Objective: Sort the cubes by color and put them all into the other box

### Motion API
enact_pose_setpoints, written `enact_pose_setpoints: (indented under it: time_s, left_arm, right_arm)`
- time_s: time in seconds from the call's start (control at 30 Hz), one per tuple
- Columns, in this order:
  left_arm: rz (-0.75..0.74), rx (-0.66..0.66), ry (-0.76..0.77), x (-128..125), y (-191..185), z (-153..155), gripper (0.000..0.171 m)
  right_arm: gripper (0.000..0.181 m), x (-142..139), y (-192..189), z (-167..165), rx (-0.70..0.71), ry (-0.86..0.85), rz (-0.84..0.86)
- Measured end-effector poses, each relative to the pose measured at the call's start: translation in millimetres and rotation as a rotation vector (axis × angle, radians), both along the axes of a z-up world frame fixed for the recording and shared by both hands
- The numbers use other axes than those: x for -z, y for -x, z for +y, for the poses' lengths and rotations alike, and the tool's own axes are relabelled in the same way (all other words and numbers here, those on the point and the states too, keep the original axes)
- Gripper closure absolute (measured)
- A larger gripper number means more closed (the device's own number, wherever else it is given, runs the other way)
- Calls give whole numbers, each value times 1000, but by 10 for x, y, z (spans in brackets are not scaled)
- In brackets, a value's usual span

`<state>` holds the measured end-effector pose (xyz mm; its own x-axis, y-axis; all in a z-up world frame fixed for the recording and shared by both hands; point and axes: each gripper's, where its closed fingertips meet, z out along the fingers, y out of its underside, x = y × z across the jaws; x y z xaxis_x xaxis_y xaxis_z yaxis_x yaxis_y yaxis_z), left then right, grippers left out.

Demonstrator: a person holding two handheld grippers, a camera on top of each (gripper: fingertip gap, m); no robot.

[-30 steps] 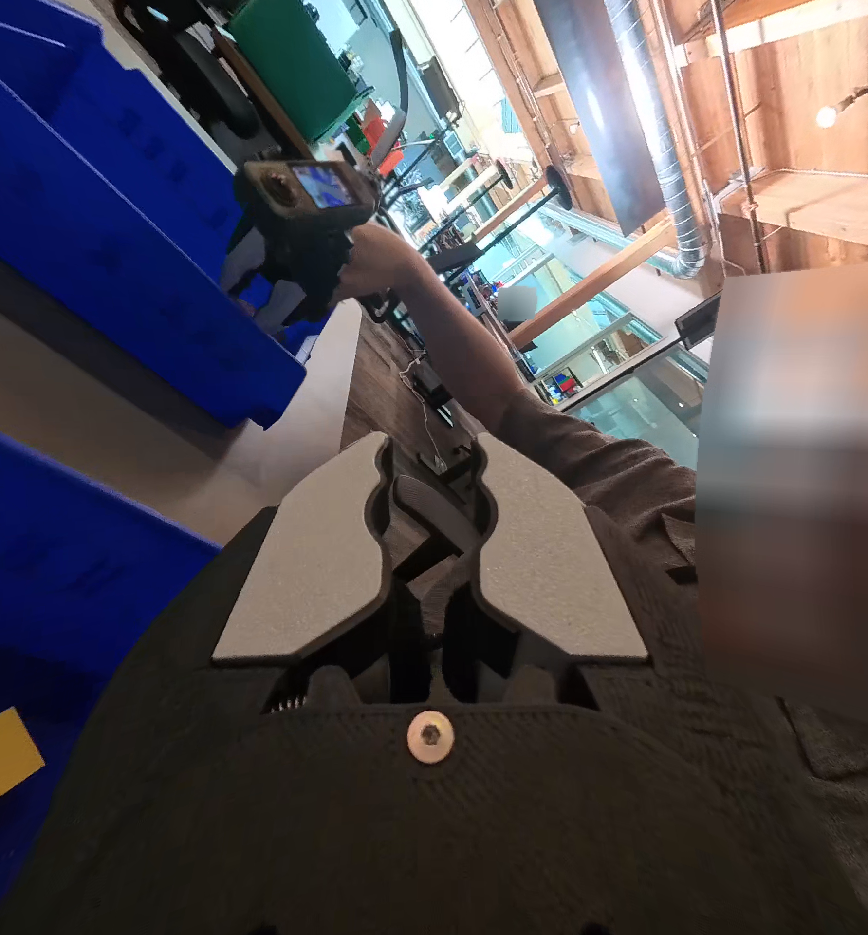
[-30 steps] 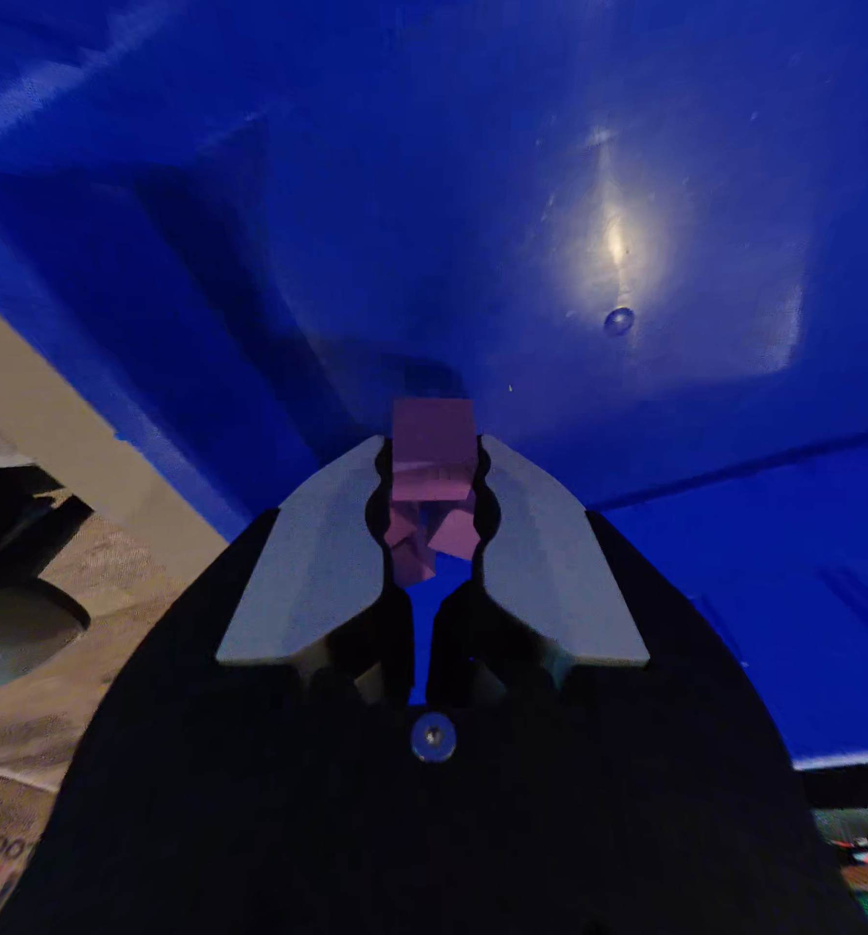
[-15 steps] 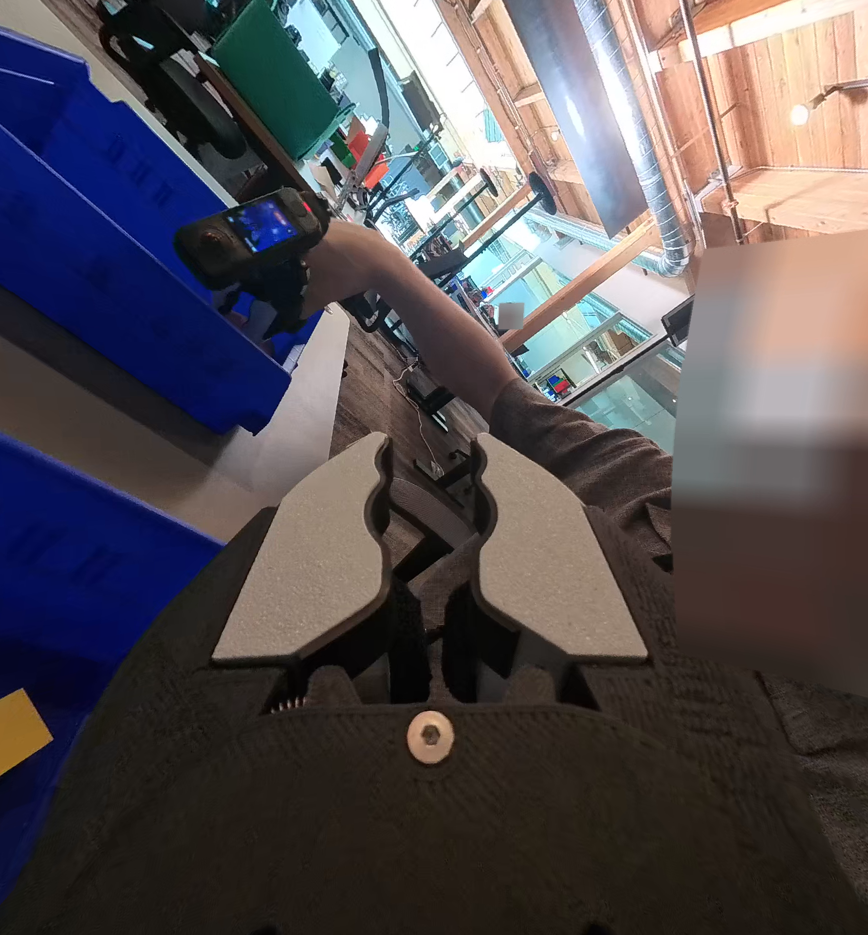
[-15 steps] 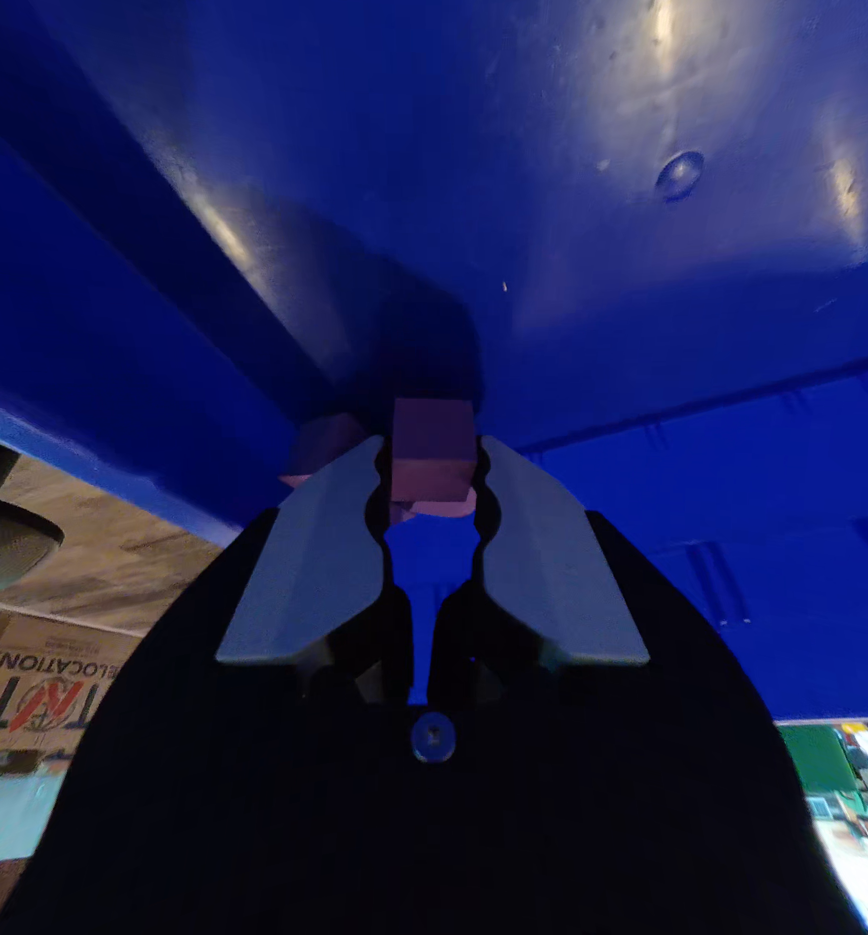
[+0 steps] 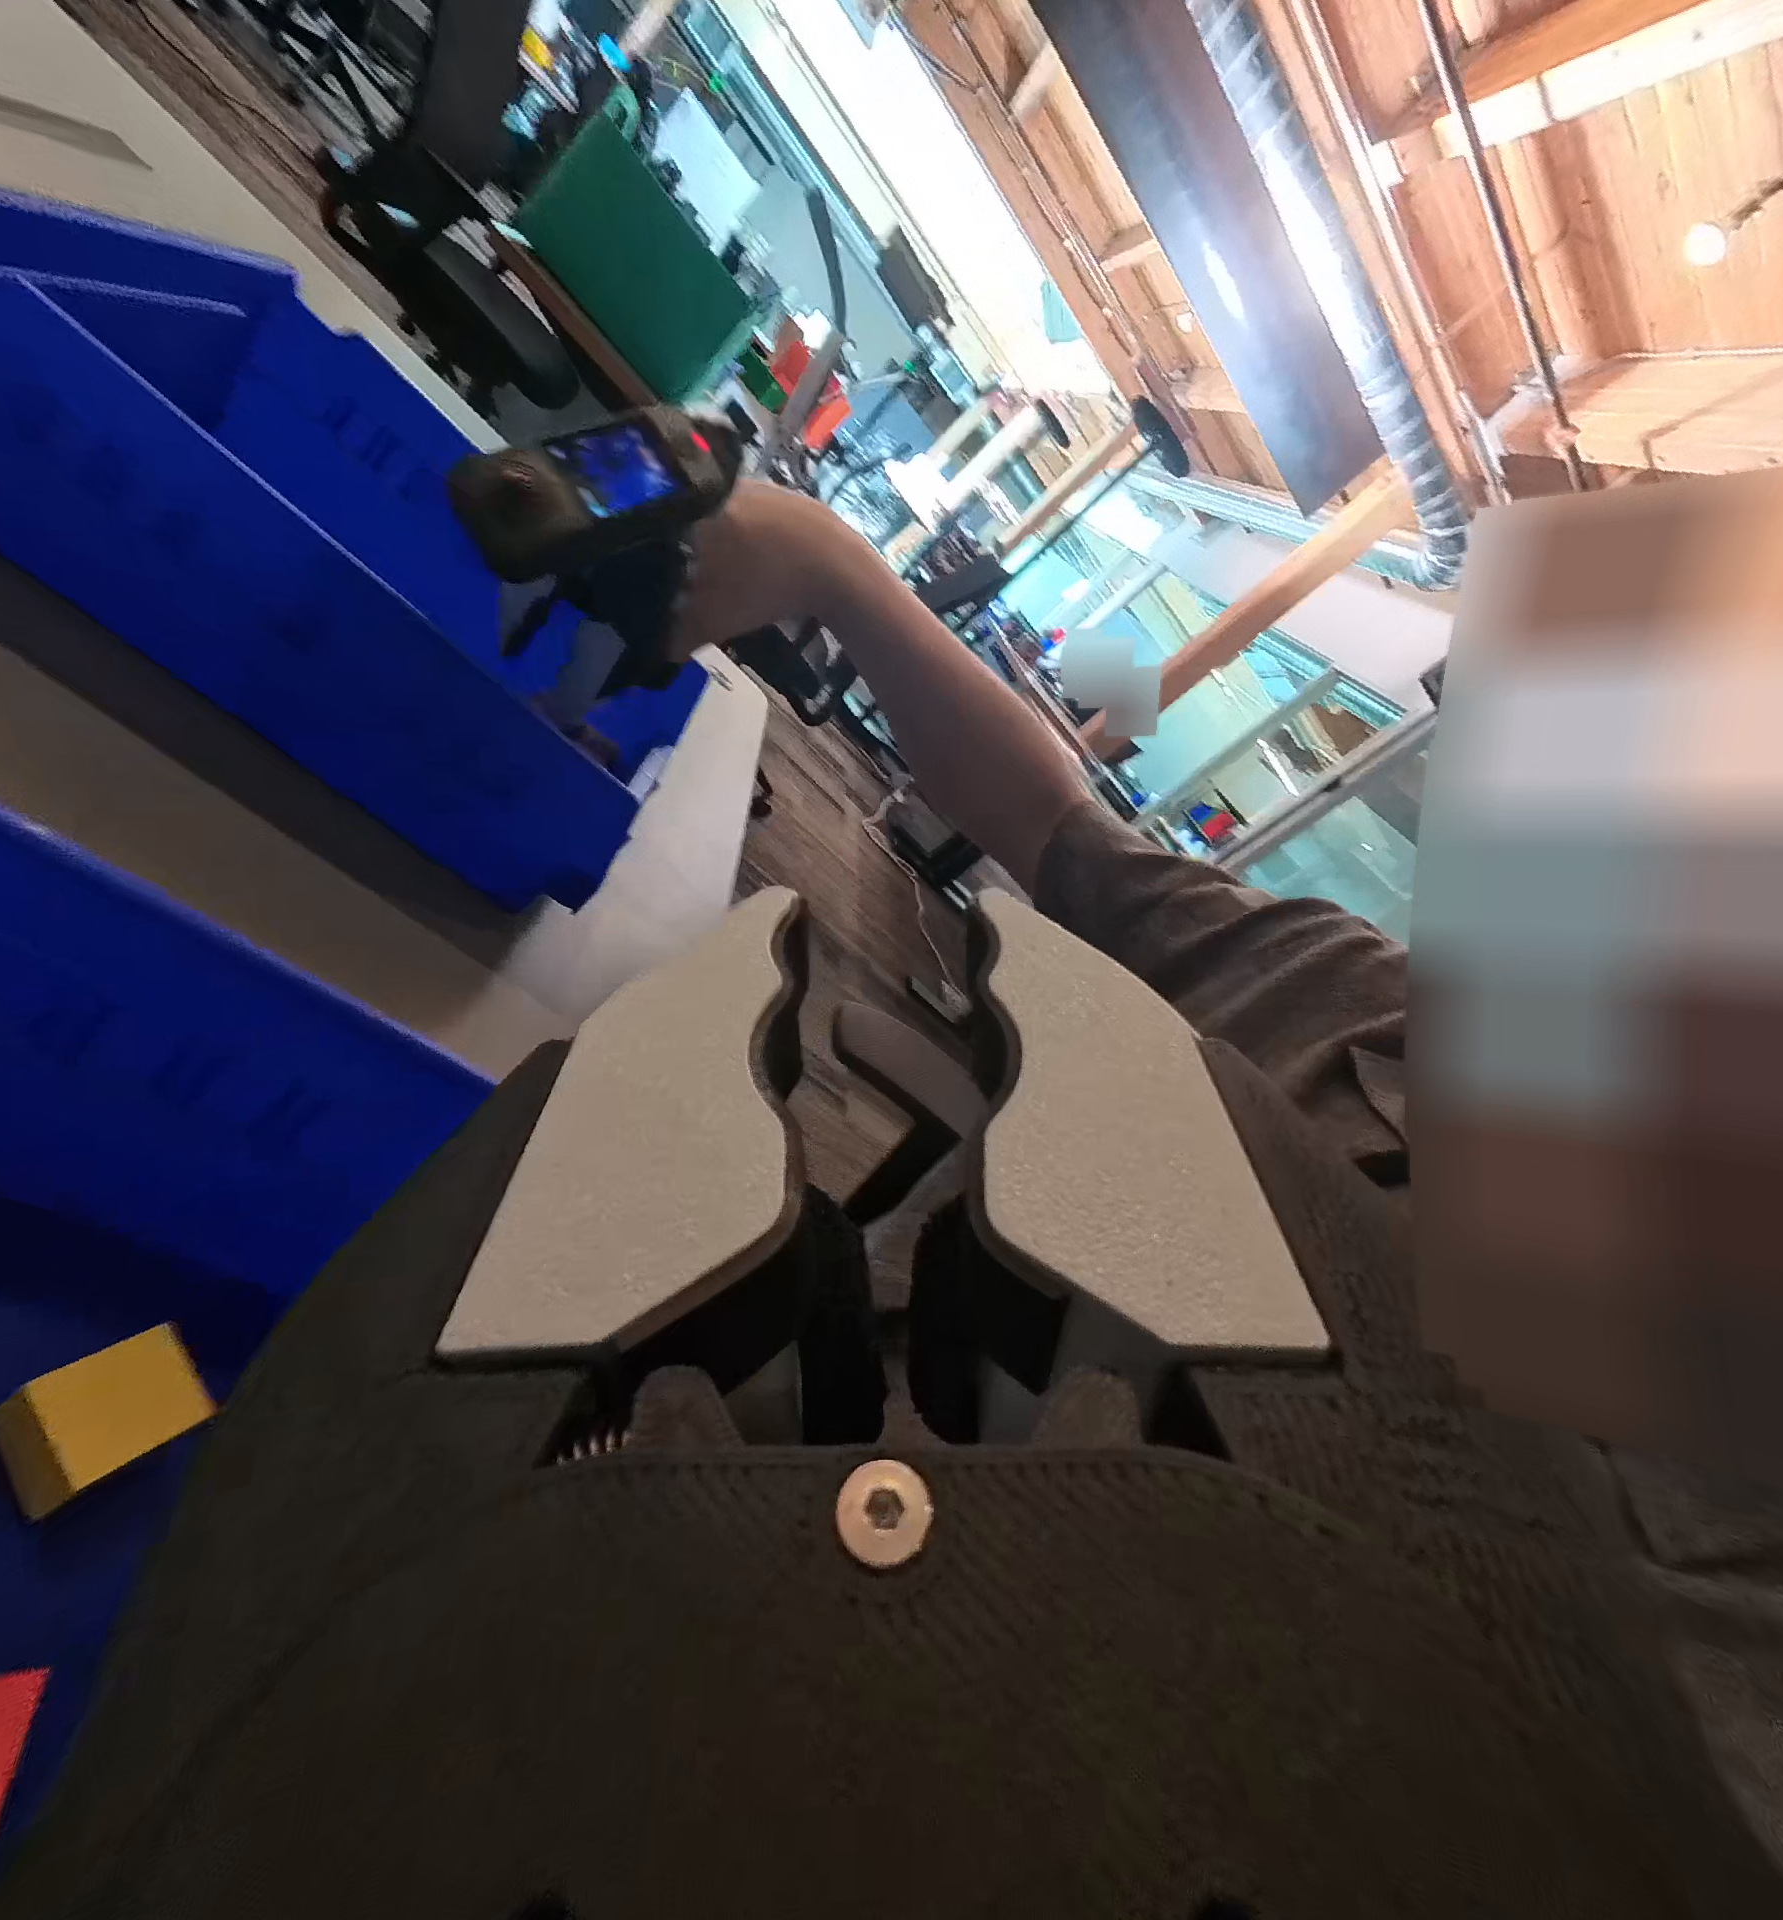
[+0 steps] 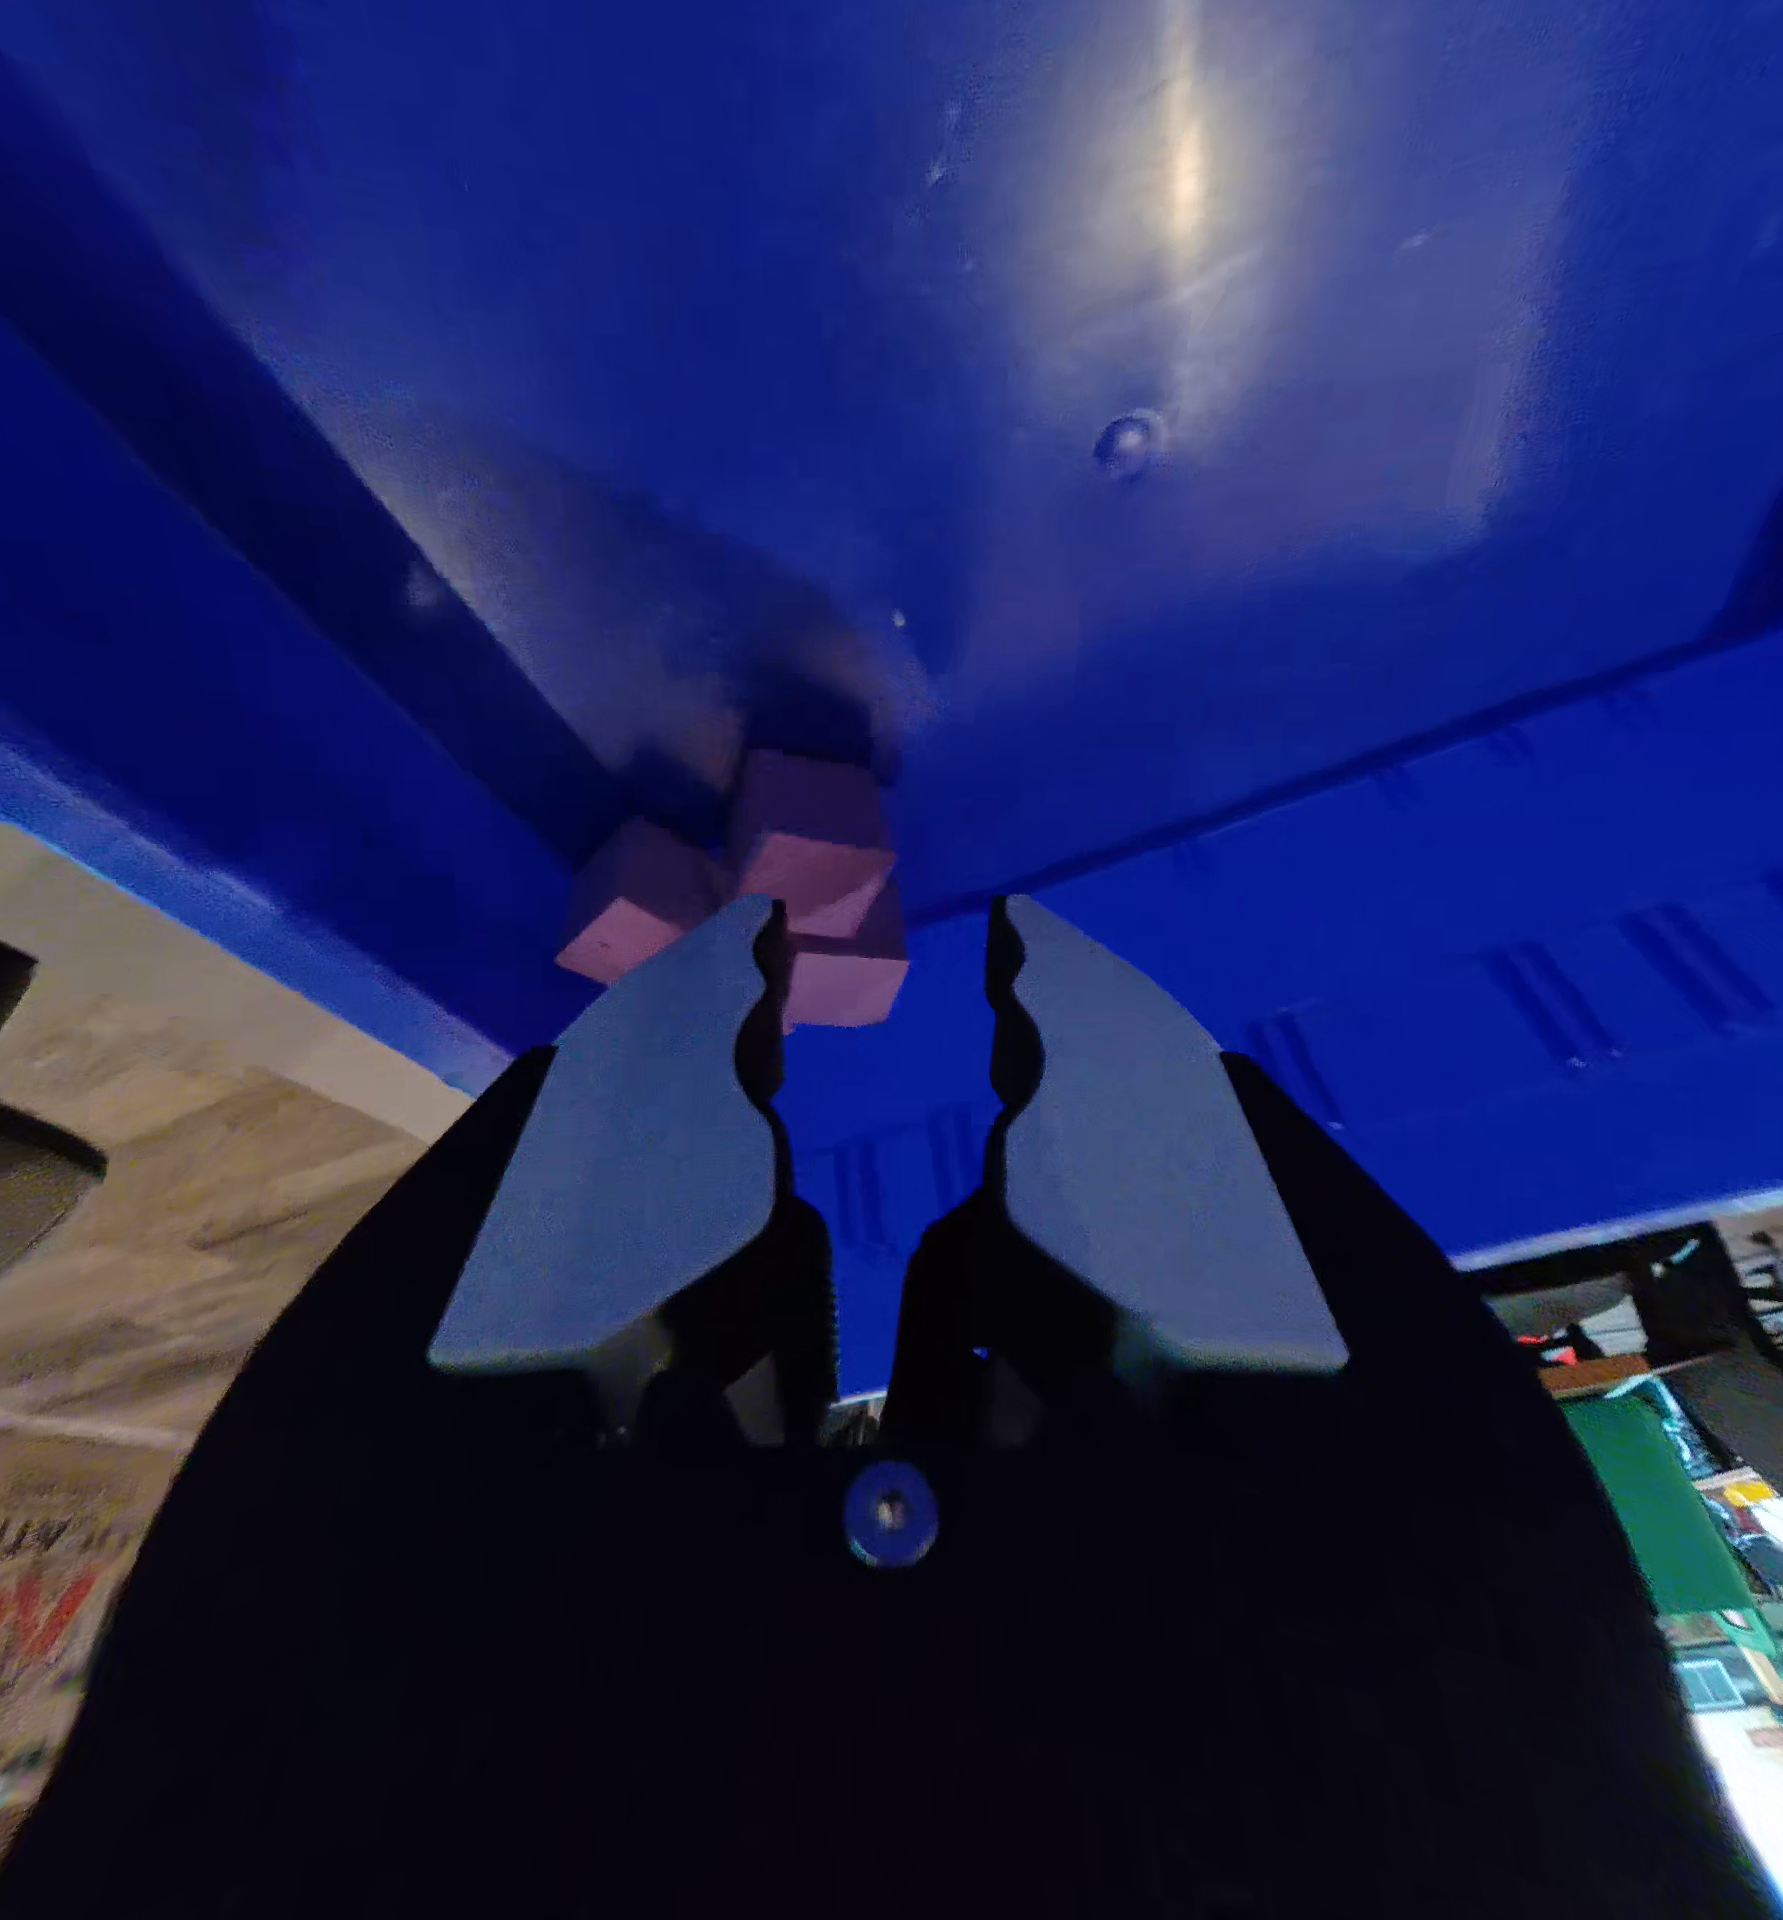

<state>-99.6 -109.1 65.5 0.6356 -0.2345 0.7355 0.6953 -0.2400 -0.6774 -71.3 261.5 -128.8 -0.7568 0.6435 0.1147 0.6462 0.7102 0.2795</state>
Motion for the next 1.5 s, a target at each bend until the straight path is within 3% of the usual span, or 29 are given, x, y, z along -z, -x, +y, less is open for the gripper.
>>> enact_pose_setpoints:
  time_s: [0.1, 0.3, 0.37, 0.47, 0.53, 0.6, 0.67, 0.73, 0.83, 1.03, 1.13, 1.2, 1.3, 1.4, 1.5]
  left_arm:
    - [69, -185, 96, 113, 272, -84, 146]
    - [272, -448, 587, 743, 754, -300, 133]
    - [322, -420, 688, 849, 803, -297, 122]
    - [511, -283, 860, 1006, 891, -281, 118]
    - [679, -185, 1028, 1150, 1036, -357, 118]
    - [757, -131, 1191, 1276, 1211, -449, 118]
    - [669, -85, 1285, 1425, 1272, -464, 118]
    - [479, -100, 1367, 1584, 1299, -479, 120]
    - [320, -186, 1373, 1774, 1404, -401, 126]
    - [248, -233, 1480, 2076, 1498, -477, 124]
    - [242, -239, 1500, 2129, 1526, -474, 125]
    - [233, -220, 1501, 2144, 1505, -460, 144]
    - [233, -256, 1463, 2065, 1535, -427, 144]
    - [215, -320, 1276, 1772, 1547, -307, 145]
    - [73, -291, 805, 1177, 1314, 49, 145]
  right_arm:
    - [146, -138, 27, -35, -5, 8, 78]
    - [146, -553, 33, -267, -42, 57, 343]
    - [144, -710, 24, -435, -60, 112, 456]
    - [145, -852, -42, -679, -77, 212, 588]
    - [145, -856, -103, -786, -73, 264, 639]
    - [145, -814, -158, -833, -51, 306, 686]
    - [145, -761, -199, -849, -4, 365, 726]
    - [147, -717, -201, -829, 14, 394, 746]
    - [147, -747, -200, -691, 44, 325, 748]
    - [148, -800, -205, -724, -1, 344, 795]
    - [148, -803, -195, -765, -21, 355, 799]
    - [148, -794, -191, -782, -30, 350, 795]
    - [148, -781, -181, -819, -48, 347, 797]
    - [148, -806, -126, -884, -72, 359, 833]
    - [148, -913, -4, -1200, -155, 487, 927]
